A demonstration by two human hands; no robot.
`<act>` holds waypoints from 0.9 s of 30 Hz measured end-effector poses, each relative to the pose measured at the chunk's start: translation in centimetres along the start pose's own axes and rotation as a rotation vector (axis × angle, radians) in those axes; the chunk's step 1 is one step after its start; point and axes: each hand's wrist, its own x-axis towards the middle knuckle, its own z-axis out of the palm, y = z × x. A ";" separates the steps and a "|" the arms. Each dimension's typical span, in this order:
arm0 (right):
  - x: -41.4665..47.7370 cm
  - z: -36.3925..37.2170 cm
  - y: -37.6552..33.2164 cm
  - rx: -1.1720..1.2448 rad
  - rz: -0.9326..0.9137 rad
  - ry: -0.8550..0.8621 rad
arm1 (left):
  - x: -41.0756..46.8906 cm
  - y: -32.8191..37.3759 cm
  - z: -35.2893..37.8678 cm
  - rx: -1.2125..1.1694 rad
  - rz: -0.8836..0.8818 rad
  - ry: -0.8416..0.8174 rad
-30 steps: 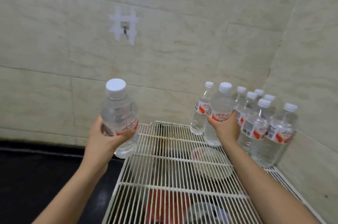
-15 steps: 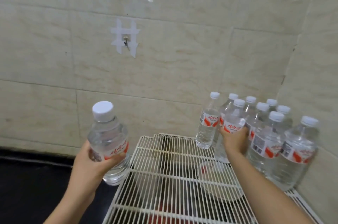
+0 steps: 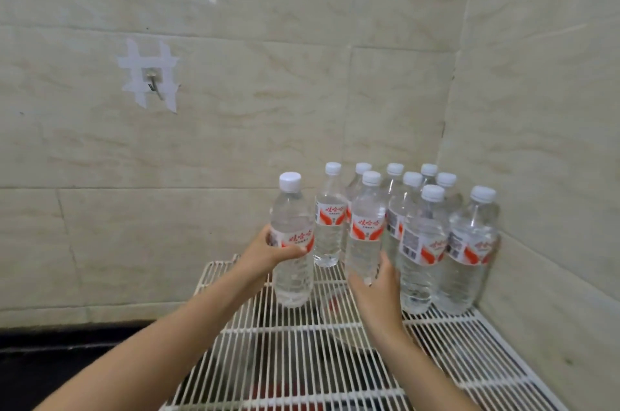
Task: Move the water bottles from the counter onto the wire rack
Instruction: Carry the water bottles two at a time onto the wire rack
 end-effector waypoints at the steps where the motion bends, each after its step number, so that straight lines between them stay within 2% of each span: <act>1: -0.6 -1.0 0.5 -0.008 -0.002 0.009 | 1.3 -0.3 1.1 0.011 -0.017 -0.025; 6: -0.8 -3.2 2.2 -0.094 -0.019 0.025 | 6.3 -1.4 4.8 0.011 -0.048 -0.127; 11: -0.7 -2.8 2.5 -0.270 -0.081 -0.013 | 7.8 -1.6 6.5 -0.046 -0.028 -0.048; 17: -0.9 -2.0 3.2 -0.334 -0.164 -0.045 | 7.1 -2.4 6.0 -0.045 -0.058 0.051; 22: -0.9 -2.2 3.6 -0.418 -0.142 -0.115 | 3.7 -2.9 4.7 0.276 -0.132 0.096; 27: -2.1 -1.7 2.6 -0.526 -0.249 -0.357 | -2.7 -3.6 -1.1 0.564 -0.041 0.199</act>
